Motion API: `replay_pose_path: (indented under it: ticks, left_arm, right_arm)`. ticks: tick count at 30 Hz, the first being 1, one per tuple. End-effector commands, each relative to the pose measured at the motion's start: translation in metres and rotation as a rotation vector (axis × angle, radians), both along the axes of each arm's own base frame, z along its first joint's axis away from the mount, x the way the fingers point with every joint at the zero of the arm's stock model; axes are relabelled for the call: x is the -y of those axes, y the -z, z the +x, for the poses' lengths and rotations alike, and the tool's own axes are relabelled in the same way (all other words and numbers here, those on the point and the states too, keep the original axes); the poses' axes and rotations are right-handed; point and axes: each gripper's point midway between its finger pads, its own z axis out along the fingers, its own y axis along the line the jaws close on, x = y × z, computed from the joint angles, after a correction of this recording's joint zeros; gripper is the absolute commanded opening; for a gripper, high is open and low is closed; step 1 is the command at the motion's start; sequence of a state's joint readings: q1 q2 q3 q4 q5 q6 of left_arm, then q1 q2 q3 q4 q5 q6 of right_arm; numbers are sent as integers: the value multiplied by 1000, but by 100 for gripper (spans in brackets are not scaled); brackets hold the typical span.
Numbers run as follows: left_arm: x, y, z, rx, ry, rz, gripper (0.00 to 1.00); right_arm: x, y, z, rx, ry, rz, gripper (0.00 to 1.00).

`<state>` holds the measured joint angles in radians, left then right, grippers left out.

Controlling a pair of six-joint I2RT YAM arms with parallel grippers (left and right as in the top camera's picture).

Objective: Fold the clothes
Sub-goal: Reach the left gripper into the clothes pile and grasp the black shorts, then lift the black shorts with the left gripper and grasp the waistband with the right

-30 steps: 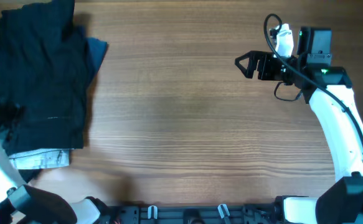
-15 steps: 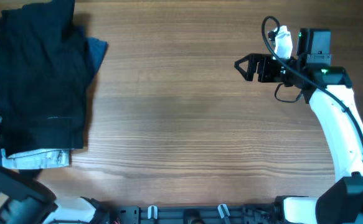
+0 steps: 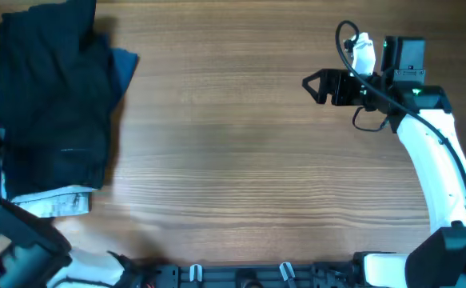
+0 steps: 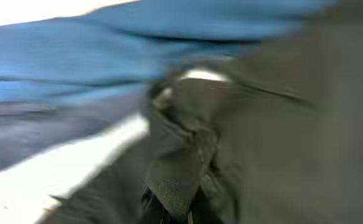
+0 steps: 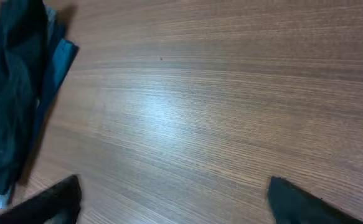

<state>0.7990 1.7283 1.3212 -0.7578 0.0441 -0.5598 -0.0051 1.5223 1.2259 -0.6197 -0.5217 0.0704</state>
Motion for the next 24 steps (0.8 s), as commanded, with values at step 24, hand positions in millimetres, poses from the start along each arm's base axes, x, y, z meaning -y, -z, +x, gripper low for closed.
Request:
replay_pose_path:
  ticks: [24]
  left_arm:
    - [533, -305, 187, 1352, 889, -70, 4]
  right_arm:
    - [58, -87, -42, 99, 60, 113, 98]
